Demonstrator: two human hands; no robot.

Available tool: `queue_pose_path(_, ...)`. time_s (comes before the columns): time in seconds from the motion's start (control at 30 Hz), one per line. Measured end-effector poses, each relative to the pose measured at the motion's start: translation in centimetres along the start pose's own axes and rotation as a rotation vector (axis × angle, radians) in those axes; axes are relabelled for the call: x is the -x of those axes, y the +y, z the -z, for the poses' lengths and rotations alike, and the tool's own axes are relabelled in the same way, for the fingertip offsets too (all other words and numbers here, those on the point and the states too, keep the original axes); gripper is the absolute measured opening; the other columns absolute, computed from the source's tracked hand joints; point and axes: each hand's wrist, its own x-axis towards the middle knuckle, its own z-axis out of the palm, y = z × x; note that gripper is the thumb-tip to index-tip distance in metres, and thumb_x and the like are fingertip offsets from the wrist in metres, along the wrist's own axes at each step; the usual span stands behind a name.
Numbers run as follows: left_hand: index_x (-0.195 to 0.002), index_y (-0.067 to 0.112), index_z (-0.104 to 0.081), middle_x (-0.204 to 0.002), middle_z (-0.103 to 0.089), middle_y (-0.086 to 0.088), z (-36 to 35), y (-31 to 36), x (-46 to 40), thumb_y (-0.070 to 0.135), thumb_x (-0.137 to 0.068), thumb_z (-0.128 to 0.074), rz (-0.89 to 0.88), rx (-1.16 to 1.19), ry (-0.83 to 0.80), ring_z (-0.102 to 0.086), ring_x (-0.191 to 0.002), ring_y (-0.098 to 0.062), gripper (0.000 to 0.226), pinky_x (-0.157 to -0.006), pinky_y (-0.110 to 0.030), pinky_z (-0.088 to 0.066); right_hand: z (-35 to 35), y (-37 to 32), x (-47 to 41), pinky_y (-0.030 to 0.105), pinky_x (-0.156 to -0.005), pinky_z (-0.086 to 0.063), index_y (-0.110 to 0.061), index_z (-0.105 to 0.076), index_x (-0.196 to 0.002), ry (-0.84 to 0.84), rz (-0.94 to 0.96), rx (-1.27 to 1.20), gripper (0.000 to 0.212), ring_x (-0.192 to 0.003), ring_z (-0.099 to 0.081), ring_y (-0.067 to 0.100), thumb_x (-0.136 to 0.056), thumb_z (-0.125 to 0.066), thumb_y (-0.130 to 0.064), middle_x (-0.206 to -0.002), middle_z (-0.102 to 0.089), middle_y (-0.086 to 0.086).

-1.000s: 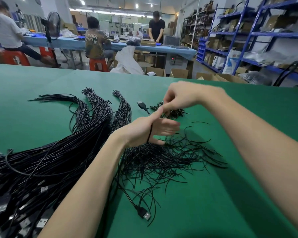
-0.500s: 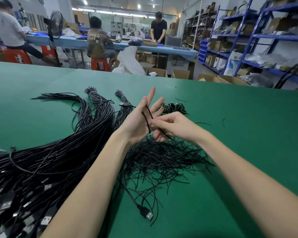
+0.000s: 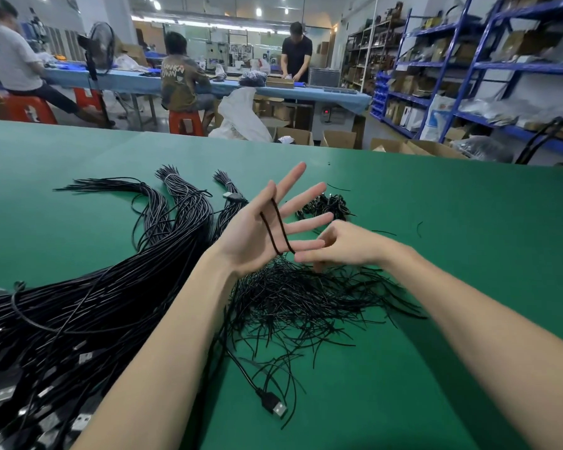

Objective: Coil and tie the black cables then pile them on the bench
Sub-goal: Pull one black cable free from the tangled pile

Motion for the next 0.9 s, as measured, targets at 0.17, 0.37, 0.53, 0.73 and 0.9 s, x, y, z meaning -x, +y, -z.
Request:
queue_pose_path(0.17,-0.149,0.020,-0.046,-0.149,-0.053,-0.010,-0.2,0.0,0.0,0.044,-0.108,-0.025,0.125,-0.199,0.025,-0.052,-0.135,-0.032,0.052,-0.101,-0.068,-0.043,4.4,-1.8,-1.3,0.012,-0.050,-0.042,-0.046,-0.070,-0.061,0.001,0.050,0.329,0.024,-0.060,-0.059,0.001,-0.067,-0.082,-0.066,-0.057,-0.065,-0.019)
queue_pose_path(0.37,-0.138,0.024,-0.059,-0.140,-0.062,-0.002,0.6,-0.4,0.1,0.050,-0.108,-0.021,0.298,-0.415,0.056,-0.058,-0.128,-0.033,0.055,-0.109,-0.059,-0.041,7.6,-3.9,-2.2,0.021,-0.059,-0.046,-0.036,-0.074,-0.068,0.082,0.102,0.509,0.015,-0.062,-0.062,-0.003,-0.078,-0.080,-0.045,-0.062,-0.068,-0.024)
queue_pose_path(0.53,-0.136,0.046,-0.056,-0.149,-0.052,0.012,0.5,-1.3,-0.4,0.059,-0.105,-0.019,0.307,-0.618,0.146,-0.045,-0.139,-0.022,0.050,-0.112,-0.056,-0.038,7.8,-6.5,-1.8,0.019,-0.057,-0.037,-0.039,-0.068,-0.065,0.338,0.164,0.628,0.027,-0.069,-0.058,-0.007,-0.081,-0.076,-0.060,-0.065,-0.064,-0.024)
queue_pose_path(0.73,-0.135,0.040,-0.055,-0.146,-0.056,0.008,0.8,-0.3,-1.0,0.049,-0.108,-0.019,0.027,-0.232,0.355,-0.059,-0.126,-0.014,0.046,-0.101,-0.050,-0.048,3.1,-5.6,0.5,0.012,-0.047,-0.035,-0.022,-0.079,-0.088,0.299,0.213,-0.084,0.024,-0.045,-0.047,0.002,-0.101,-0.060,-0.029,-0.058,-0.064,-0.009)
queue_pose_path(0.9,-0.141,0.029,-0.053,-0.140,-0.062,-0.001,-0.1,0.2,-0.8,0.046,-0.109,-0.021,-0.014,0.048,0.254,-0.061,-0.125,-0.017,0.048,-0.076,-0.030,-0.056,-2.2,-2.9,1.3,0.020,-0.044,-0.034,-0.016,-0.074,-0.094,0.058,0.126,-0.698,0.026,-0.048,-0.046,0.009,-0.105,-0.056,-0.031,-0.066,-0.061,-0.003)
